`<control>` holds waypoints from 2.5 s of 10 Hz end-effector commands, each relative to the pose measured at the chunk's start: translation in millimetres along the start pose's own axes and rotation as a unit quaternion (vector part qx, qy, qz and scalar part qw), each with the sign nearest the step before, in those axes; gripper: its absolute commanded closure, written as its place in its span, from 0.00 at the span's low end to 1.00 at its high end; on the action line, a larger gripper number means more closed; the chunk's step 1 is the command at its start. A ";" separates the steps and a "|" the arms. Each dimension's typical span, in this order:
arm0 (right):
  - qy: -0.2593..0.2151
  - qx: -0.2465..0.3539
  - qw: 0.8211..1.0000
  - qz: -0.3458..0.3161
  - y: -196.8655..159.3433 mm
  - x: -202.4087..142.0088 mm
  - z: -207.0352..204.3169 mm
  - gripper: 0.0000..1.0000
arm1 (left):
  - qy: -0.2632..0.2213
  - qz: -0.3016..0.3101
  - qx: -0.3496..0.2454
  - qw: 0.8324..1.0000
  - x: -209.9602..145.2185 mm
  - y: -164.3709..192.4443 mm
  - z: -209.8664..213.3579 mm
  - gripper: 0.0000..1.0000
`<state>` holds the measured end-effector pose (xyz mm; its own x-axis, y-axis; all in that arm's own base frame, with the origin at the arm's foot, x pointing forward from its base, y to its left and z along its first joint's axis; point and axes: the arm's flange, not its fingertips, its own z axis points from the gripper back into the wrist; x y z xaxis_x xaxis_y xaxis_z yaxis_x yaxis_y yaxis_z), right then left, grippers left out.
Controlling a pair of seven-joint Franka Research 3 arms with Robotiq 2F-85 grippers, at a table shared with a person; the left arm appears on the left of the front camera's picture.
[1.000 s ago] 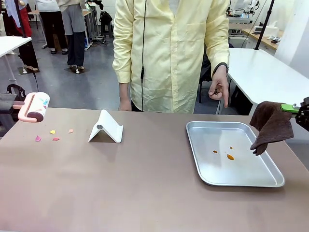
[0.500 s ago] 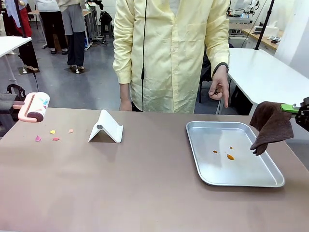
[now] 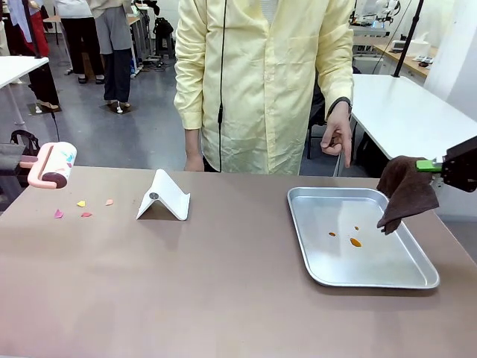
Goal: Clean the surface of the table.
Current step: If a person points to the right, clean the right side of the table with your right hand, and if they point to the left, clean the left side with your left hand.
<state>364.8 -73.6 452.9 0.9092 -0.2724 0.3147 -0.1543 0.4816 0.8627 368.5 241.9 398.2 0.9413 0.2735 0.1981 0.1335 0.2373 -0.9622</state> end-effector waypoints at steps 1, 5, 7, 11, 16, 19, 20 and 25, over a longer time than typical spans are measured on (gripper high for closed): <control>0.001 -0.088 0.996 0.017 -7.8 26.4 -25.1 0.95 | 0.005 -0.008 -0.001 1.000 -2.4 -3.9 0.7 1.00; 0.028 -0.209 0.977 0.017 -51.4 62.7 -66.4 0.95 | 0.005 -0.008 -0.001 1.000 -2.4 -3.9 0.7 1.00; 0.062 -0.233 0.970 0.012 -70.0 66.9 -74.5 0.95 | 0.005 -0.008 -0.001 1.000 -2.4 -3.9 0.7 1.00; 0.116 -0.241 0.964 -0.012 -113.1 62.3 -118.8 0.95 | 0.005 -0.008 -0.001 1.000 -2.4 -3.9 0.7 1.00; 0.156 -0.262 0.952 -0.005 -130.6 50.2 -149.2 0.95 | 0.005 -0.008 -0.001 1.000 -2.4 -3.9 0.7 1.00; 0.192 -0.242 0.951 0.004 -128.8 38.8 -165.9 0.95 | 0.005 -0.008 -0.001 1.000 -2.4 -3.9 0.7 1.00; 0.212 -0.230 0.950 0.006 -128.7 34.9 -173.6 0.95 | 0.005 -0.008 -0.001 1.000 -2.4 -3.9 0.7 1.00; 0.264 -0.208 0.941 0.050 -113.9 13.8 -227.0 0.95 | 0.005 -0.008 -0.001 1.000 -2.4 -3.9 0.7 1.00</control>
<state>481.3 41.3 284.7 0.9899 0.1253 0.0665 -0.1405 0.8010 0.5819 368.7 242.3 398.7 0.9411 0.2731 0.1993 0.1345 0.2385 -0.9618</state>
